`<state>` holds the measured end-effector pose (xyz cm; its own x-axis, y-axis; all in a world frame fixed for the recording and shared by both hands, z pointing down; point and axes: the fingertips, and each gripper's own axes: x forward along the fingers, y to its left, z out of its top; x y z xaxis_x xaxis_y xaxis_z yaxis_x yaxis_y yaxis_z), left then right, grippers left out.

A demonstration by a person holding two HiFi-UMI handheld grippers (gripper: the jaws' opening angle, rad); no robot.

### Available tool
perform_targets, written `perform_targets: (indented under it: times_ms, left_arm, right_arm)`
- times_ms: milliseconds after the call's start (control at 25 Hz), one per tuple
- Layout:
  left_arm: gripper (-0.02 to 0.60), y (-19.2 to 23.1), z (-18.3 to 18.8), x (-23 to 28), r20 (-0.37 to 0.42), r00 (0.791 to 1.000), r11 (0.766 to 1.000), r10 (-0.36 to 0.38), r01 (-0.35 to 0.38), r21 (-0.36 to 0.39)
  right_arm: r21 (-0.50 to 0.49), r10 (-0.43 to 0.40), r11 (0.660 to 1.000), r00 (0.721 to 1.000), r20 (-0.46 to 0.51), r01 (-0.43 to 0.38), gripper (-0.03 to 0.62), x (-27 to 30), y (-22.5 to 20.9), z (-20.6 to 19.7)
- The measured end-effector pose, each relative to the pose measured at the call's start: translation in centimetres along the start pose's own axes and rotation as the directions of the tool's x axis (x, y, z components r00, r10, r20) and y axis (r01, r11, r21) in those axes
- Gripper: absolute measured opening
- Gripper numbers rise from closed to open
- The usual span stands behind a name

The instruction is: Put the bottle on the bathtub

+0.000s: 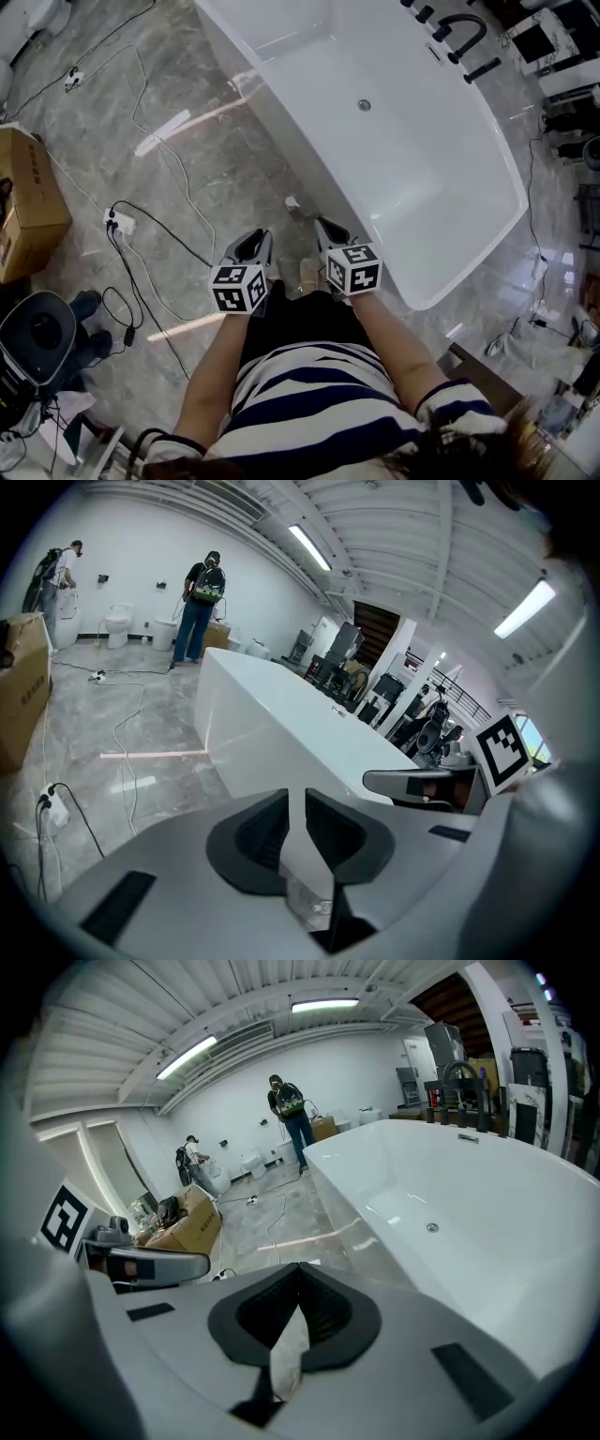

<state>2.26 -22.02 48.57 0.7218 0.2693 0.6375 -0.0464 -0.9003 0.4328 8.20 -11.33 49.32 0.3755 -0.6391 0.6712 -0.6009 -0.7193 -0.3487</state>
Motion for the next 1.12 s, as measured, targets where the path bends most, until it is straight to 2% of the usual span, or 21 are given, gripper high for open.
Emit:
perform_targets:
  times_ms: [280, 1120]
  left_arm:
    - [0.066, -0.7, 0.8, -0.6, 0.009, 1.000, 0.999, -0.001, 0.001, 0.040]
    - [0.066, -0.5, 0.7, -0.8, 0.011, 0.999, 0.999, 0.038, -0.038, -0.013]
  right_arm:
    - [-0.002, -0.001, 1.000, 1.000, 0.006, 0.001, 0.026, -1.1, 0.4, -0.1]
    - [-0.001, 0.012, 1.000, 1.000, -0.014, -0.012, 0.026, -1.2, 0.0, 0.1]
